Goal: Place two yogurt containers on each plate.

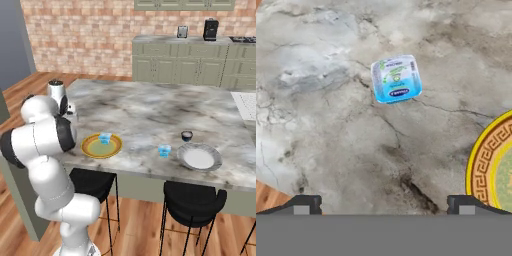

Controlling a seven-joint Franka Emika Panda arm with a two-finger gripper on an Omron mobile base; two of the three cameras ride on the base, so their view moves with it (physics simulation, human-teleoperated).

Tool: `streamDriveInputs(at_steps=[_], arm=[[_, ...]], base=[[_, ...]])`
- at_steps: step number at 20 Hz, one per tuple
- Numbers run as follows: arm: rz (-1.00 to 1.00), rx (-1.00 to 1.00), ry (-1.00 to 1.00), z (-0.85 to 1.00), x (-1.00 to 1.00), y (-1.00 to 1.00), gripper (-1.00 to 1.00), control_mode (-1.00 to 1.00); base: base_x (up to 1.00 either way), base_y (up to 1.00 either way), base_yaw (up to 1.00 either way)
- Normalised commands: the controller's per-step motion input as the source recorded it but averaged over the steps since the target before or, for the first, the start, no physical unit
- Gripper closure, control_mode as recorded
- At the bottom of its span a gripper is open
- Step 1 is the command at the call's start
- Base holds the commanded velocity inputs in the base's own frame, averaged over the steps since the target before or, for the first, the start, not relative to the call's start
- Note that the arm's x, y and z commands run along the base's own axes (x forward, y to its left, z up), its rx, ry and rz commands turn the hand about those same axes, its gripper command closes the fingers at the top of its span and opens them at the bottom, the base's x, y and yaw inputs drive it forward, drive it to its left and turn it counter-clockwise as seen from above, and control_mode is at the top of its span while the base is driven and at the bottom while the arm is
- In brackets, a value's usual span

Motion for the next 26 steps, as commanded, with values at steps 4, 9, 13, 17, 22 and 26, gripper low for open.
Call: streamDriveInputs(at_steps=[4,9,13,17,22,26], arm=[[-0.08,-0.11,0.0,-0.11,0.19,0.2,-1.0,-1.0],[-0.02,-0.01,0.06,0.0,0.14,0.04,-1.0,-1.0],[0.0,0.0,0.11,-0.1,0.19,0.0,-1.0,-1.0],[0.0,0.0,0.01,-0.15,0.13,0.0,-1.0,-1.0],[0.0,-0.03,0.0,-0.23,0.15,0.06,-1.0,-1.0],[0.0,-0.01,0.0,-0.21,0.14,0.02,-1.0,-1.0]], base=[[0.0,0.0,0.0],[0.0,0.0,0.0],[0.0,0.0,0.0],[0.0,0.0,0.0],[0.0,0.0,0.0],[0.0,0.0,0.0]])
